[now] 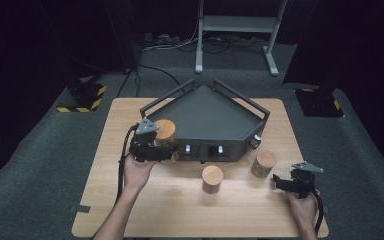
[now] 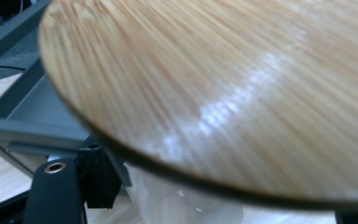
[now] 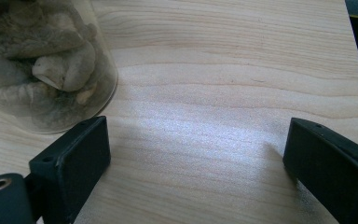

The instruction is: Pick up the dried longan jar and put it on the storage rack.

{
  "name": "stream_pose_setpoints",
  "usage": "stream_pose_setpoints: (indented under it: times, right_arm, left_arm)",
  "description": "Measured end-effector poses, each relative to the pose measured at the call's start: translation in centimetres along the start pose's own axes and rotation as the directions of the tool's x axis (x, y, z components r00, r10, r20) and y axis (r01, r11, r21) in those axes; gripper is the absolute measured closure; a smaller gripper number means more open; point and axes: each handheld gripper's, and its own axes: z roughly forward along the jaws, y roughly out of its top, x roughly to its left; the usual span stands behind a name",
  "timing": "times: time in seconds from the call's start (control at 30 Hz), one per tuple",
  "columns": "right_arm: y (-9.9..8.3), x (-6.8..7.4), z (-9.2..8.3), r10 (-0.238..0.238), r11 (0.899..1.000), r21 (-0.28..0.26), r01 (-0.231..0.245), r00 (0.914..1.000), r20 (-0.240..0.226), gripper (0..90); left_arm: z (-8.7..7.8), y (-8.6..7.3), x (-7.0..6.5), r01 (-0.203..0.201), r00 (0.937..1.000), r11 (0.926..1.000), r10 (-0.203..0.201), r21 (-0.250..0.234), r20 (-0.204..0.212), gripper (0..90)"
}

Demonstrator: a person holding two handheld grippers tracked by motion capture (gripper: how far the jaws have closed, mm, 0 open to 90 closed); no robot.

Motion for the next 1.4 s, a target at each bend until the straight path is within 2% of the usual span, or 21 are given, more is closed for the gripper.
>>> stream_pose_setpoints:
  times: [0.17,0.23,0.47,0.73,1.07,1.4]
  right_arm:
    - [0.0,0.0,0.0,-0.001,1.0,0.0,0.001,1.0,0.0,6.8]
    - [0.0,0.0,0.0,-0.001,1.0,0.0,0.001,1.0,0.0,6.8]
    - [0.0,0.0,0.0,-0.002,1.0,-0.001,0.002,1.0,0.0,6.8]
    - [0.0,0.0,0.0,-0.001,1.0,0.0,0.001,1.0,0.0,6.8]
    - [0.0,0.0,0.0,-0.001,1.0,-0.001,0.001,1.0,0.0,6.8]
    - [0.0,0.0,0.0,-0.001,1.0,-0.001,0.001,1.0,0.0,6.8]
  left_arm:
    - [0.8,1.0,0.2,-0.006,1.0,1.0,0.006,0.001,-0.007,25.4]
    - [1.3,1.8,0.3,0.011,0.9999,0.9999,-0.011,-0.006,-0.002,25.4]
    - [2.4,3.1,0.3,0.014,0.9999,0.9998,-0.014,-0.017,-0.002,25.4]
    - [4.2,4.3,0.3,0.011,0.9995,0.9997,-0.012,-0.023,-0.029,25.5]
    - [6.8,5.0,0.7,0.001,0.9977,0.9998,-0.002,-0.019,-0.068,25.5]
    - [8.7,4.8,1.6,0.03,0.9944,0.9993,-0.032,-0.023,-0.101,25.5]
